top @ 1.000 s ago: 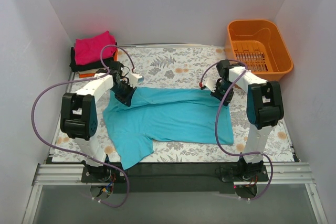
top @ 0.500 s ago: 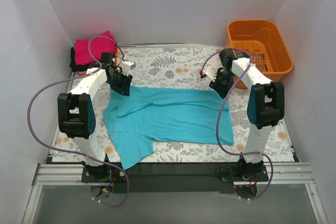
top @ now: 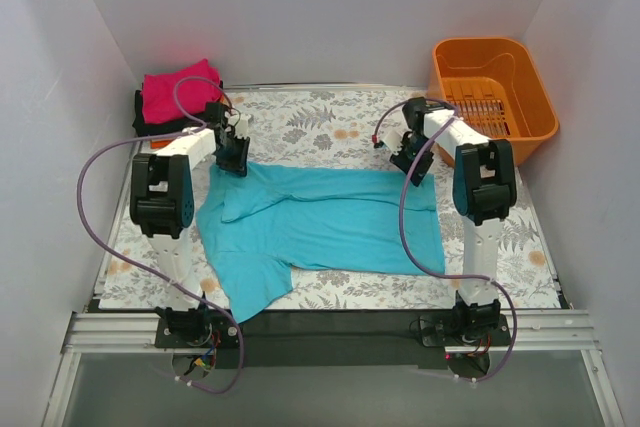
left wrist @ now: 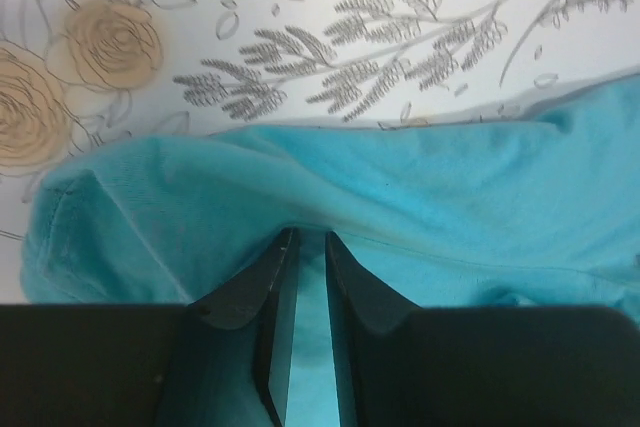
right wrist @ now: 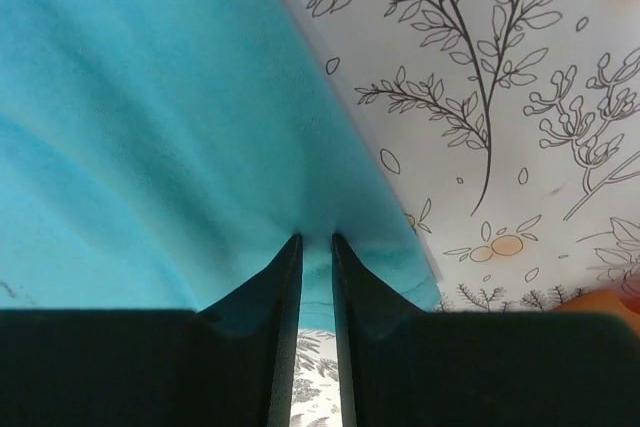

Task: Fold and stack the t-shirts
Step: Fold the tshirt

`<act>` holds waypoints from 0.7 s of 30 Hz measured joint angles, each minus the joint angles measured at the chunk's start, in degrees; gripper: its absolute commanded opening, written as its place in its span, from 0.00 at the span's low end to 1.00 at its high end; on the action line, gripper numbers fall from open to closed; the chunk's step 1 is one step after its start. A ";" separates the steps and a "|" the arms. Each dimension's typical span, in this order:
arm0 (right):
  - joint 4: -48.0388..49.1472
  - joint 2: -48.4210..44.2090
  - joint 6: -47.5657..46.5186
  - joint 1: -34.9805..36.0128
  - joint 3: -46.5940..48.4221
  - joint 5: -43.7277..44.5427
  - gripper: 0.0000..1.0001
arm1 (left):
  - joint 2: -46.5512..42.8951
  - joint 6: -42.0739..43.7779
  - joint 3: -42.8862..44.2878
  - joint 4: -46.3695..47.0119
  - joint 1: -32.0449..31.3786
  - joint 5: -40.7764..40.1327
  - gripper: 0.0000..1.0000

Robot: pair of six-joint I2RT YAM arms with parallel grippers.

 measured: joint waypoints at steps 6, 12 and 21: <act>-1.42 4.39 3.28 0.48 6.51 4.48 0.23 | 5.38 -4.00 6.86 2.69 0.04 -1.66 0.22; -0.46 11.37 4.33 0.17 19.32 9.07 0.45 | 14.19 -5.35 20.17 3.56 1.07 3.48 0.40; 3.04 -4.39 1.70 0.72 5.60 2.47 0.67 | 0.24 3.28 15.21 -4.70 3.23 17.88 0.51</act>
